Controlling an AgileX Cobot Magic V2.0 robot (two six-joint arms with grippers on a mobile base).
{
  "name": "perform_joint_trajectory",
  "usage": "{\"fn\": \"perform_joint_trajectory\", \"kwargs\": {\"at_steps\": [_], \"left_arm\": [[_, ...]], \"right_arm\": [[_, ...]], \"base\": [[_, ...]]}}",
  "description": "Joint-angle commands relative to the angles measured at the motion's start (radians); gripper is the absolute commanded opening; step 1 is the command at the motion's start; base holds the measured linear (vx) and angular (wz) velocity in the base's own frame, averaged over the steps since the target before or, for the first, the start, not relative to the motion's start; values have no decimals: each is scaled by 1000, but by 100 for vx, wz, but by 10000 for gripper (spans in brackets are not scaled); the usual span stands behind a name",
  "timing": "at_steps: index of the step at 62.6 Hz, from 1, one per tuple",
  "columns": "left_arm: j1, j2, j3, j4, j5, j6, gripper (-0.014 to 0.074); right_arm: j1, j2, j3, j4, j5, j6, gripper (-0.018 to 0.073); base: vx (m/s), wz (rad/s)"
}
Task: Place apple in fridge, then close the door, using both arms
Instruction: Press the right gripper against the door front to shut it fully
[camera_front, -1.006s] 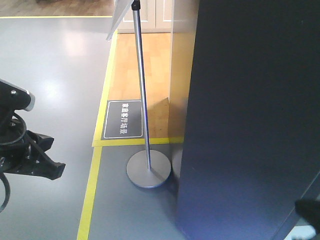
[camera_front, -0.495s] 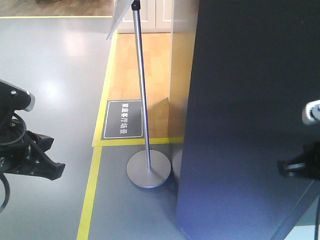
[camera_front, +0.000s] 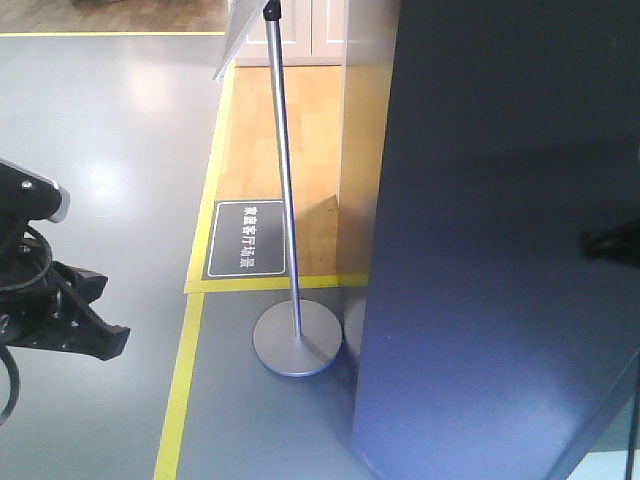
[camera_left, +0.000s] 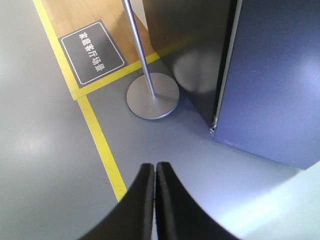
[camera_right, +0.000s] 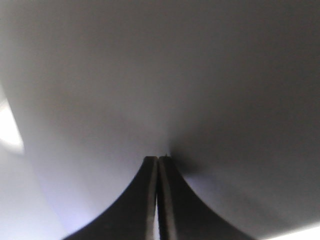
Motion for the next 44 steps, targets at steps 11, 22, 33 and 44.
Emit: {"fn": "perform_joint_trajectory", "kwargs": {"at_steps": [11, 22, 33, 44], "left_arm": [[1, -19, -24, 6, -53, -10, -6], [1, -19, -24, 6, -53, -10, -6], [1, -19, -24, 6, -53, -10, -6], [1, -19, -24, 6, -53, -10, -6]], "right_arm": [[-211, 24, -76, -66, -225, 26, -3], [-285, 100, -137, -65, -322, 67, -3], [-285, 201, -222, -62, -349, 101, -3], [-285, 299, -309, -9, -356, 100, -3]], "base": [[0, 0], [0, 0], [0, 0], [0, 0]]}}
